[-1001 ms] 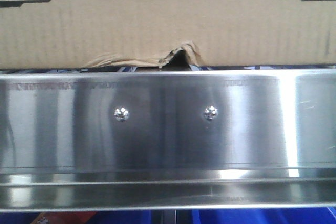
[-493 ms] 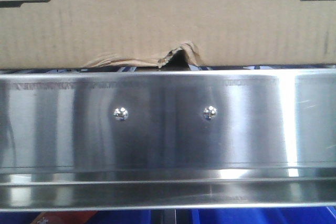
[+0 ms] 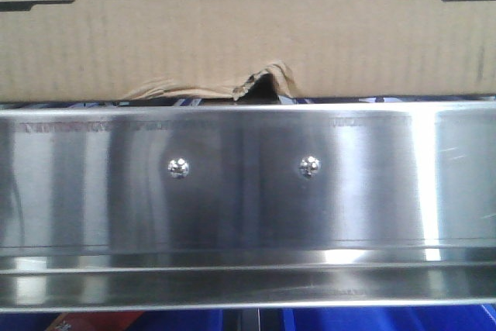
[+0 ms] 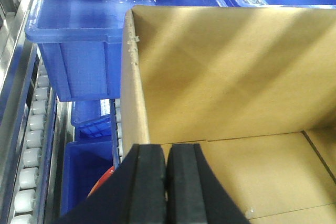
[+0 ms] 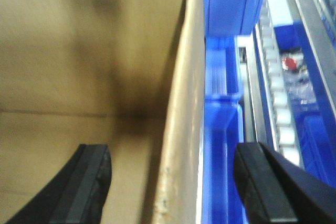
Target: Grab carton from right shelf to conveyor
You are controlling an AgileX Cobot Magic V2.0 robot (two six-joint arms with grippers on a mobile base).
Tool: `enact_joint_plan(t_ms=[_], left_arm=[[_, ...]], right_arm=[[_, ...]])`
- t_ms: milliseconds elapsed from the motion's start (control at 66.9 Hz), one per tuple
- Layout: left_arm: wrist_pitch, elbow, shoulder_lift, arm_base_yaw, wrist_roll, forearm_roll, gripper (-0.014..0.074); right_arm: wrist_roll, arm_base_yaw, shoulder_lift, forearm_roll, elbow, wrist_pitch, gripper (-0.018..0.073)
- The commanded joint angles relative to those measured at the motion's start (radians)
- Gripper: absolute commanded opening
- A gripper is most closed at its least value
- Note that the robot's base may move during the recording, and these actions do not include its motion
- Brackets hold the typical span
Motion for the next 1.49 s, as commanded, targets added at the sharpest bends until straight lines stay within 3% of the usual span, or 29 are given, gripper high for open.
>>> enact_joint_plan(t_ms=[0,568,687,926,1091,1180,1270,1360,1479], left_arm=[[-0.009,-0.007,-0.003,-0.002,-0.009,-0.007,-0.0016],[-0.009,-0.007,-0.003,-0.002,-0.009,-0.007,-0.0016],[-0.009,-0.007,-0.003,-0.002,-0.009,-0.007,-0.0016],[-0.009,-0.007,-0.003,-0.002,-0.009,-0.007,-0.0016],[-0.009,-0.007,-0.003,-0.002,-0.009,0.019,-0.0011],[-0.009,-0.007,-0.003,-0.002,-0.009,0.055,0.005],[-0.009,-0.007,-0.002,-0.002,-0.009,0.082,0.0169],[-0.009,-0.007,0.005,-0.002,-0.009,0.084,0.0298],[-0.009,-0.007,0.039,-0.002,-0.009,0.077,0.0407]], right_arm=[[-0.011,0.001,-0.005,-0.012,0.006,-0.015,0.038],[-0.011,0.001,-0.007,-0.012,0.006,-0.015,0.0365],[-0.011,0.001,-0.007,-0.012,0.006,-0.015,0.0254],[-0.011,0.001,-0.007,-0.012,0.006,-0.015,-0.0092],[-0.011,0.001,-0.007,-0.012,0.006,-0.015,-0.0073],[-0.011,0.001,-0.007,-0.012,0.006,-0.015,-0.0073],[-0.011,0.001,-0.007,-0.012,0.006,-0.015,-0.0073],[-0.011,0.001,-0.007,-0.012,0.006,-0.015,-0.0073],[-0.011,0.001,-0.007,-0.012,0.006,-0.015,-0.0073]])
